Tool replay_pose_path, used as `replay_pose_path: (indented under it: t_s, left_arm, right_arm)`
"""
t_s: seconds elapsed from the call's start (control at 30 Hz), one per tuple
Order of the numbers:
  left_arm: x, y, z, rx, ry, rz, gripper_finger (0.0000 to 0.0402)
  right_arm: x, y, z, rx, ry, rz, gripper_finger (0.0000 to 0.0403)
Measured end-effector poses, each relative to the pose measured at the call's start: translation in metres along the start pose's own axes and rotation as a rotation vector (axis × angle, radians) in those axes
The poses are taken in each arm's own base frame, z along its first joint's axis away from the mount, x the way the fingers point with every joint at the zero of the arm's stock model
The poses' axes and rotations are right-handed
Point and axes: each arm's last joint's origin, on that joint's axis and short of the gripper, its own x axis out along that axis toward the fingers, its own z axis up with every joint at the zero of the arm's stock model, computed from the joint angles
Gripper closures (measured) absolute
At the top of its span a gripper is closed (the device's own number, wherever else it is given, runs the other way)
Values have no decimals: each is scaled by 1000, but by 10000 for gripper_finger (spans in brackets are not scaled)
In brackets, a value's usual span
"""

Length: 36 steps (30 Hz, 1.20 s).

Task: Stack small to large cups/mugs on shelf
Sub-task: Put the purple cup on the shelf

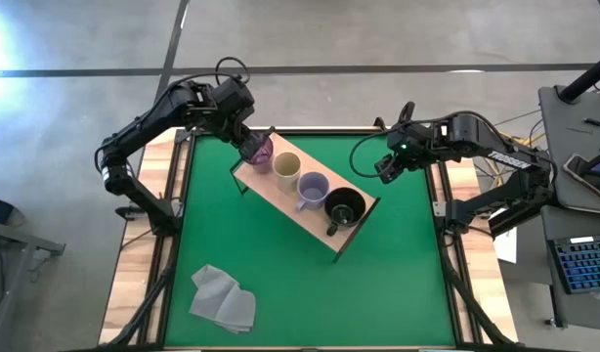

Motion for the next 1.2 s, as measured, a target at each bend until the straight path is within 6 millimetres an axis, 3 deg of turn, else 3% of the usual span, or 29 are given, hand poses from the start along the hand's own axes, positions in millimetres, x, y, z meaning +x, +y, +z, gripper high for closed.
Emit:
replay_pose_path:
  t_s: [0.37, 0.67, 1.2]
  left_arm:
    - [0, 0, 0, 1, -1, 3, 319]
    - [-2, 0, -1, 2, 7, -2, 314]
    - [-31, 7, -9, -12, -39, -23, 314]
  right_arm:
    - [0, -1, 1, 0, -18, -18, 191]
    - [0, -1, 0, -1, -14, -21, 191]
    - [0, -1, 0, -11, -10, -25, 191]
